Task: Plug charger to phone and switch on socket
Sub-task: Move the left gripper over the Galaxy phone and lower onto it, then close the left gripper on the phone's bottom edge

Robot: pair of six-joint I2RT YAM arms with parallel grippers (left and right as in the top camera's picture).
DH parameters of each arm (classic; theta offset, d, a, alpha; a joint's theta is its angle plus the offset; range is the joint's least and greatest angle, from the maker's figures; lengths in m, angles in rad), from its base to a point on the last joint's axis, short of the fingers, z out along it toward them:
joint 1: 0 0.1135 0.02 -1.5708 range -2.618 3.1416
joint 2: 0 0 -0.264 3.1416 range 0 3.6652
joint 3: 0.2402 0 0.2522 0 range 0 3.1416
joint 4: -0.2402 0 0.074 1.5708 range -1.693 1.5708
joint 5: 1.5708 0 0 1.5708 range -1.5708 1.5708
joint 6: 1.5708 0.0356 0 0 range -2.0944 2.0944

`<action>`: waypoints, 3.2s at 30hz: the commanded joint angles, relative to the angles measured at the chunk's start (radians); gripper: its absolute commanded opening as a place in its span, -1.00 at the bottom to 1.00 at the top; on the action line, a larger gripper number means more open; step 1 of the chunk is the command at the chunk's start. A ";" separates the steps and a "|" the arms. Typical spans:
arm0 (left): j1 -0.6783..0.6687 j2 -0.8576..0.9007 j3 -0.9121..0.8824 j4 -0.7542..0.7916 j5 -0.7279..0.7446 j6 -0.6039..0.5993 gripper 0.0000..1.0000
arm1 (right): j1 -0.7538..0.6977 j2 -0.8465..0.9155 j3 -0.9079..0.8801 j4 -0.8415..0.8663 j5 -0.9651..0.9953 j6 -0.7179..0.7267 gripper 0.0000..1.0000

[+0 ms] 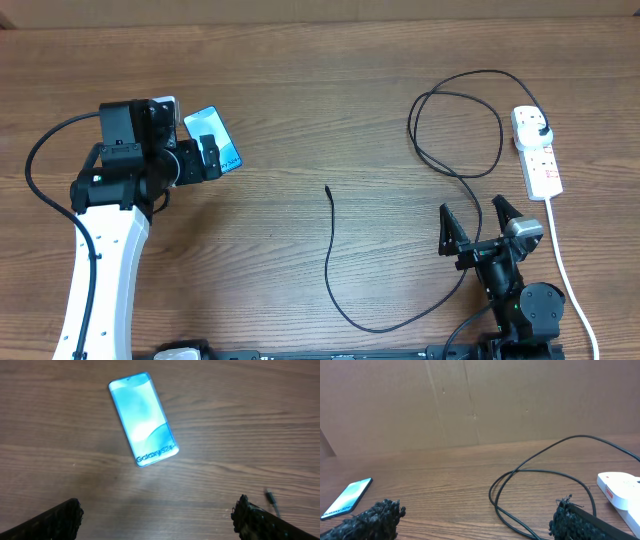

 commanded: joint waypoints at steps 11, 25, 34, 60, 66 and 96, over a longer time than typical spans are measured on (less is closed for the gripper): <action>0.004 0.267 0.314 -0.241 -0.085 -0.220 1.00 | 0.006 -0.008 -0.010 0.004 0.010 -0.008 1.00; -0.012 0.363 0.344 -0.277 -0.143 -0.246 1.00 | 0.006 -0.008 -0.010 0.004 0.010 -0.008 1.00; -0.042 0.364 0.404 -0.298 -0.137 -0.318 1.00 | 0.006 -0.008 -0.010 0.004 0.010 -0.008 1.00; -0.100 0.798 0.679 -0.388 -0.164 -0.504 1.00 | 0.006 -0.008 -0.010 0.004 0.010 -0.008 1.00; -0.100 0.798 0.678 -0.333 -0.164 -0.528 1.00 | 0.006 -0.008 -0.010 0.004 0.010 -0.008 1.00; -0.018 0.945 0.674 -0.222 -0.104 -0.451 1.00 | 0.006 -0.008 -0.010 0.004 0.010 -0.008 0.99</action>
